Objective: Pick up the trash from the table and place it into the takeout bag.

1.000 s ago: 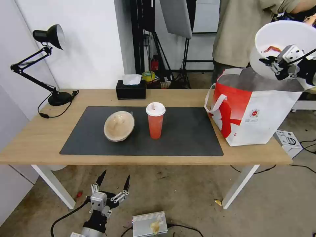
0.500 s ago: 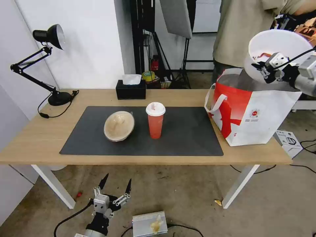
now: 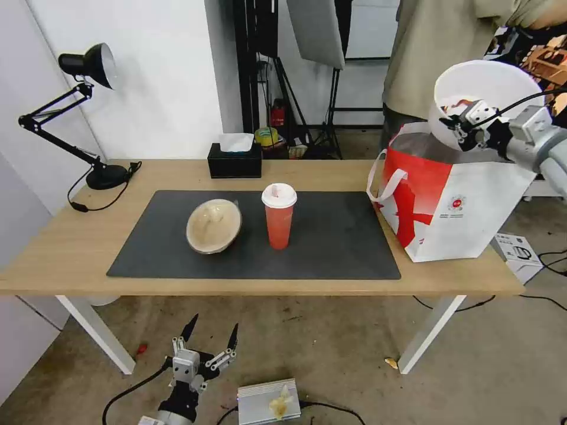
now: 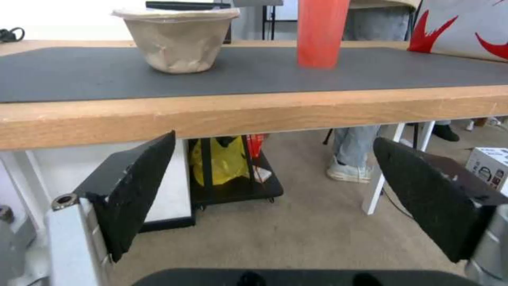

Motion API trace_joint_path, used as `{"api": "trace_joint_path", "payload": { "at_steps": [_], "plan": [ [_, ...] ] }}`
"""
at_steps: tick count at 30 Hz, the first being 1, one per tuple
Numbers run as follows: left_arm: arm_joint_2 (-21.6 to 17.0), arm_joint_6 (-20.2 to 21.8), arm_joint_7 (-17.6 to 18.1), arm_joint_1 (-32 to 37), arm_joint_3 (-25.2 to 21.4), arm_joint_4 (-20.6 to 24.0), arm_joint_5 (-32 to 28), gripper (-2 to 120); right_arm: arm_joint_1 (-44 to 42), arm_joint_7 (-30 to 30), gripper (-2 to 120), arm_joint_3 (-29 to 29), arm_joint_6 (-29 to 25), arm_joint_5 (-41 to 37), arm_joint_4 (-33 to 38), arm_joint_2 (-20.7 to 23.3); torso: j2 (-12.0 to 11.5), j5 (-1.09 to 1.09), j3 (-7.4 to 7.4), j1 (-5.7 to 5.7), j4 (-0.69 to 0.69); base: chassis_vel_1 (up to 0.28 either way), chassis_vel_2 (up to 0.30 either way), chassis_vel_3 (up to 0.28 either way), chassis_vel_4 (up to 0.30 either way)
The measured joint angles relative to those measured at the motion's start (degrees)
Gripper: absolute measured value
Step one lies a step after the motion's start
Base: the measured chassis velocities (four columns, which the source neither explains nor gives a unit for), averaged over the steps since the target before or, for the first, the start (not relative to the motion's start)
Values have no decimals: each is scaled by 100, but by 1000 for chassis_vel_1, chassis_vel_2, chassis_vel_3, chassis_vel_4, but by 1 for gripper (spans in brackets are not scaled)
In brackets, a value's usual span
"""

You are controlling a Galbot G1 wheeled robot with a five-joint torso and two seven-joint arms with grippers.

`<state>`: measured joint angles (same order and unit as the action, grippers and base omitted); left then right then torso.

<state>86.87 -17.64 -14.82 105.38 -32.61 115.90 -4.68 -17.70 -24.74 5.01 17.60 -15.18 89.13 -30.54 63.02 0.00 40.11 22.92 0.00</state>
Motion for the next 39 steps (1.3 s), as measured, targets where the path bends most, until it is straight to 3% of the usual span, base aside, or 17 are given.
{"api": "trace_joint_path", "payload": {
  "at_steps": [33, 39],
  "plan": [
    [17, 1, -111, -91, -23, -196, -27, 100, -312, 43, 0, 101, -39, 170, -250, -254, 0, 0, -1, 0, 0, 0, 0, 0, 0],
    [22, 0, -116, -93, -19, -198, -27, 100, -357, 81, 20, 136, -40, 172, -223, -239, 0, 1, -1, 0, 0, 0, 0, 0, 0]
  ]
}}
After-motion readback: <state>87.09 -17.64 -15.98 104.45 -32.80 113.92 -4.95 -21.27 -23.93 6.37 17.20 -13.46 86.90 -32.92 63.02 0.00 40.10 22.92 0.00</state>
